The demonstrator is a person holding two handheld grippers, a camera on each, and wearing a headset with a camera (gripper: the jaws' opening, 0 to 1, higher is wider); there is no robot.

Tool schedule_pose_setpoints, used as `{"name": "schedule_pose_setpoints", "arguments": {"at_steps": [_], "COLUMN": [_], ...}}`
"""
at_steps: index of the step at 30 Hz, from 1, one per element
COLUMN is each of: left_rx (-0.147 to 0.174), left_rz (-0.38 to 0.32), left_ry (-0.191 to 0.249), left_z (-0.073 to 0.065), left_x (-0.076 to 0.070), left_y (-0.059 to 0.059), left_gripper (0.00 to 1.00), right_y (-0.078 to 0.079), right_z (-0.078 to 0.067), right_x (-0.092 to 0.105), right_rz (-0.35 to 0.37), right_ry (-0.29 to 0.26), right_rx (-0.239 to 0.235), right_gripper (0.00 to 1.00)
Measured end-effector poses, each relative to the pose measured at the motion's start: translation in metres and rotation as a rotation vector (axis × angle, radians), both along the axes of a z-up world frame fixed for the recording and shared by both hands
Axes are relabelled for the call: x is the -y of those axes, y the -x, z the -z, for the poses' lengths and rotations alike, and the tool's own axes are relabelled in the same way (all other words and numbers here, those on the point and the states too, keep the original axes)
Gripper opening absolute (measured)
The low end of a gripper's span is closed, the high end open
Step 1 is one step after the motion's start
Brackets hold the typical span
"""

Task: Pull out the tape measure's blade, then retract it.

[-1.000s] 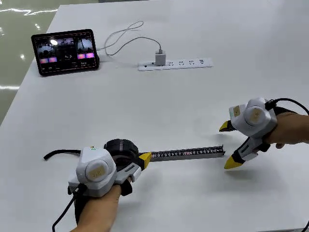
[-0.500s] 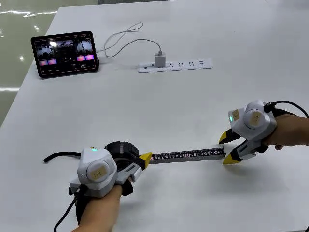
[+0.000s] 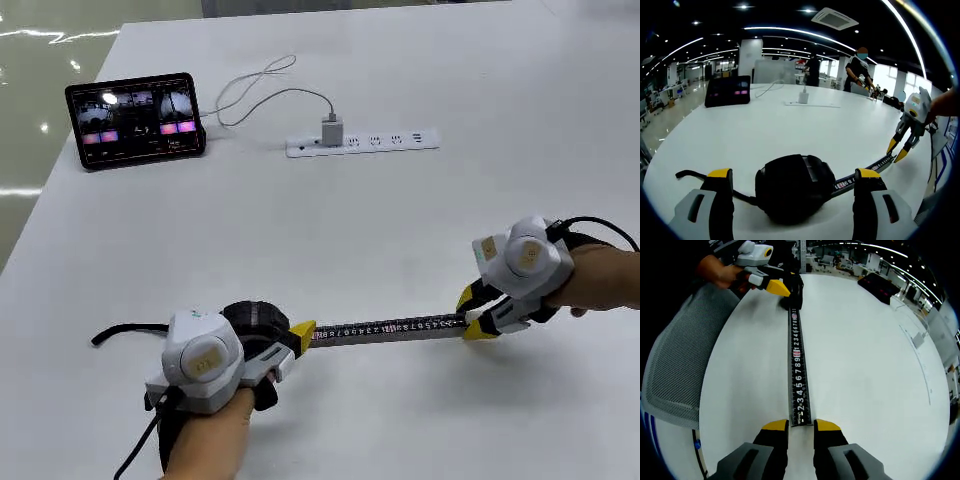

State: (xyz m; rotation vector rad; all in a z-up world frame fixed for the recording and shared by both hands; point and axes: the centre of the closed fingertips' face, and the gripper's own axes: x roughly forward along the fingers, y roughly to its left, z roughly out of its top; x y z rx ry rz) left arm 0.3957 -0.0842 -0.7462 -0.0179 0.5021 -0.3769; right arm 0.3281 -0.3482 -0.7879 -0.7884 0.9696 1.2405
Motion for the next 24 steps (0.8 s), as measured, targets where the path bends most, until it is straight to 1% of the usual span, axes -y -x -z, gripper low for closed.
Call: {"name": "schedule_pose_setpoints", "arguments": {"at_steps": [3,8,12,13,14,16,17,20,23,24], "left_rx": [-0.001,-0.007,-0.014,-0.013,-0.017,-0.023,-0.028,-0.053,-0.059,-0.059], "left_rz": [-0.005,-0.006,-0.002,-0.002,-0.002,-0.004,-0.008,-0.021,-0.027,-0.033], "left_ry": [0.001,-0.001,-0.006,-0.007,-0.007,-0.01,-0.011,-0.02,-0.027,-0.024], "left_z": [0.0,0.002,0.005,0.005,0.006,0.008,0.008,0.012,0.013,0.013], "left_x": [-0.002,-0.003,-0.003,-0.003,-0.002,-0.002,-0.002,-0.004,-0.005,-0.005], "left_y": [-0.001,0.0,0.002,0.002,0.002,0.002,0.002,0.004,0.005,0.005], "left_gripper": [0.99,0.99,0.97,0.97,0.96,0.94,0.93,0.85,0.82,0.79], "right_y": [0.0,0.001,0.0,0.0,0.0,-0.001,-0.001,-0.005,-0.005,-0.005], "right_z": [0.0,0.0,0.0,0.0,0.001,0.002,0.002,0.003,0.003,0.004], "right_x": [-0.002,-0.004,-0.004,-0.004,-0.003,-0.004,-0.004,0.0,0.0,0.0], "right_rz": [-0.006,-0.028,-0.029,-0.028,-0.002,-0.003,-0.029,0.003,0.005,0.05], "right_ry": [-0.001,0.015,0.026,0.033,0.056,0.089,0.11,0.105,0.094,0.081], "right_rx": [0.002,0.008,-0.006,-0.008,-0.013,-0.001,0.004,-0.02,-0.023,-0.035], "right_gripper": [0.14,0.12,0.12,0.11,0.11,0.11,0.11,0.11,0.11,0.11]}}
